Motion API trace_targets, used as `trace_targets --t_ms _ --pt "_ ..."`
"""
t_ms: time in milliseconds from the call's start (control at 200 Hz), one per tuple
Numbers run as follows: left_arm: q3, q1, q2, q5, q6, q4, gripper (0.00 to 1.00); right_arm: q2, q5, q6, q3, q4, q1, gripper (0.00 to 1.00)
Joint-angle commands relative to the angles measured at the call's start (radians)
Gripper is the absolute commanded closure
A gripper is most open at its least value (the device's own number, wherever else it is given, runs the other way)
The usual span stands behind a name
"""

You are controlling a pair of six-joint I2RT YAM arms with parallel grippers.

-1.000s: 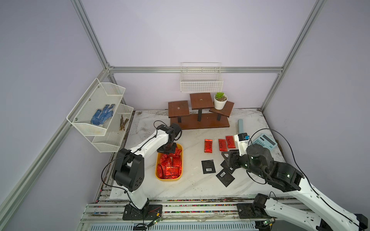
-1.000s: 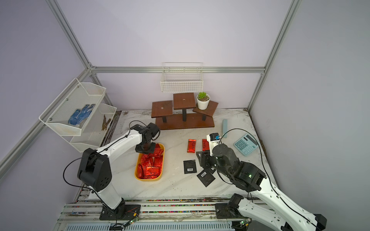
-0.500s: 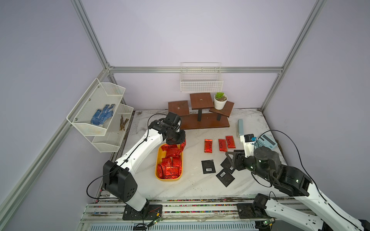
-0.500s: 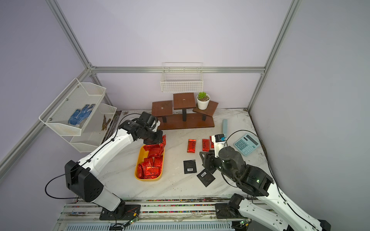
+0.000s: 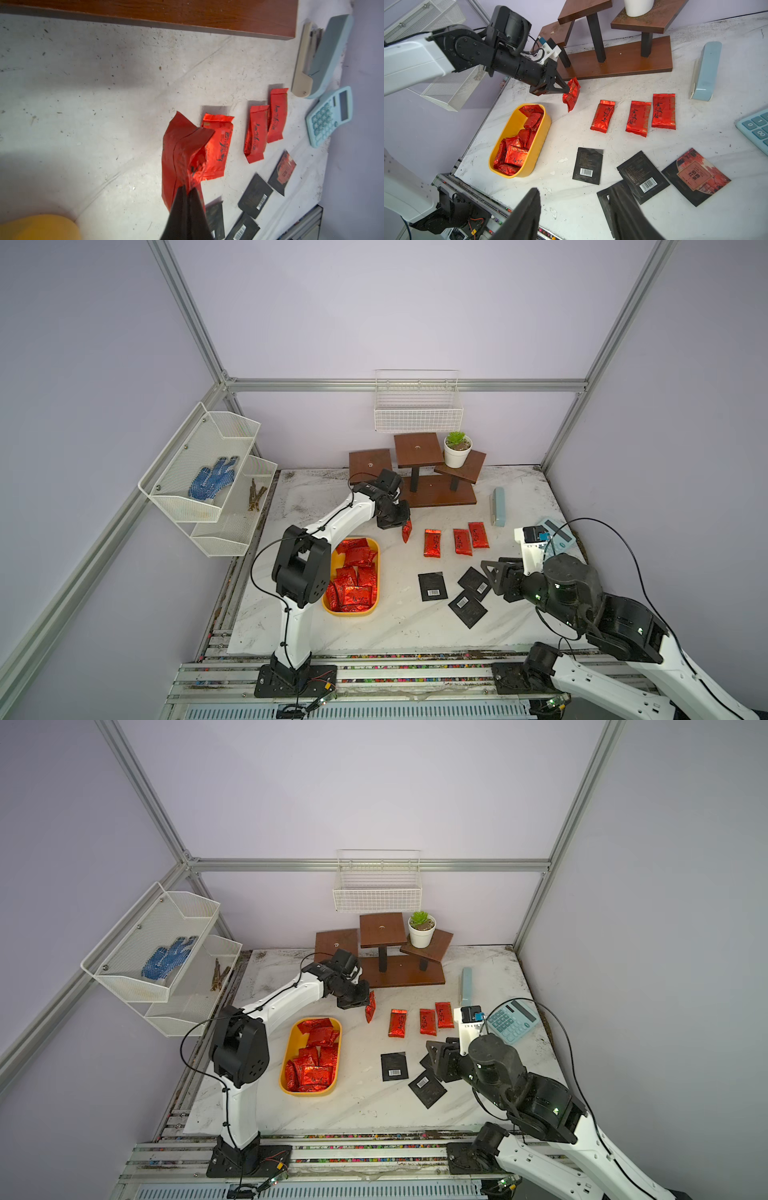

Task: Take the tea bags out of the storage box
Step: Place the tea bag at the center of the board, then pick up the tea bag from the storage box.

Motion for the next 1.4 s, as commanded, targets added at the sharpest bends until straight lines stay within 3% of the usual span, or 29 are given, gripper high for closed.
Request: trace_targets --t_ms 0,125,360,410,485,525,580,665,1045,1395 --pt "0.149 -0.033 0.085 -0.124 0.016 -0.075 1.0 -0.018 0.028 0.015 0.011 -0.038 0.002 0.42" --pt "0.311 -0.056 0.201 -0.208 0.019 -0.161 1.0 -0.025 0.039 0.016 0.022 -0.058 0.001 0.41" --pt "0.452 -0.085 0.318 -0.327 0.005 -0.264 0.98 -0.047 0.053 0.021 0.029 -0.088 0.001 0.41" --pt "0.464 -0.089 0.331 -0.328 0.004 -0.268 0.9 -0.05 0.057 0.021 0.028 -0.091 0.001 0.41" --pt "0.471 -0.095 0.338 -0.296 0.01 -0.248 0.62 -0.053 0.06 0.02 0.025 -0.095 0.001 0.41" --pt "0.471 -0.101 0.338 -0.273 0.02 -0.23 0.52 -0.054 0.062 0.02 0.022 -0.095 0.002 0.41" --pt "0.469 -0.111 0.33 -0.249 0.033 -0.206 0.45 -0.056 0.063 0.021 0.017 -0.096 0.001 0.41" --pt "0.452 -0.123 0.301 -0.199 0.049 -0.159 0.42 -0.059 0.063 0.024 0.008 -0.093 0.001 0.41" --pt "0.151 -0.128 0.005 -0.204 0.057 -0.047 0.38 -0.042 0.025 0.024 -0.006 -0.07 0.001 0.41" --pt "-0.261 -0.026 -0.384 -0.266 0.052 -0.08 0.35 0.092 -0.234 0.075 -0.122 0.152 0.002 0.49"
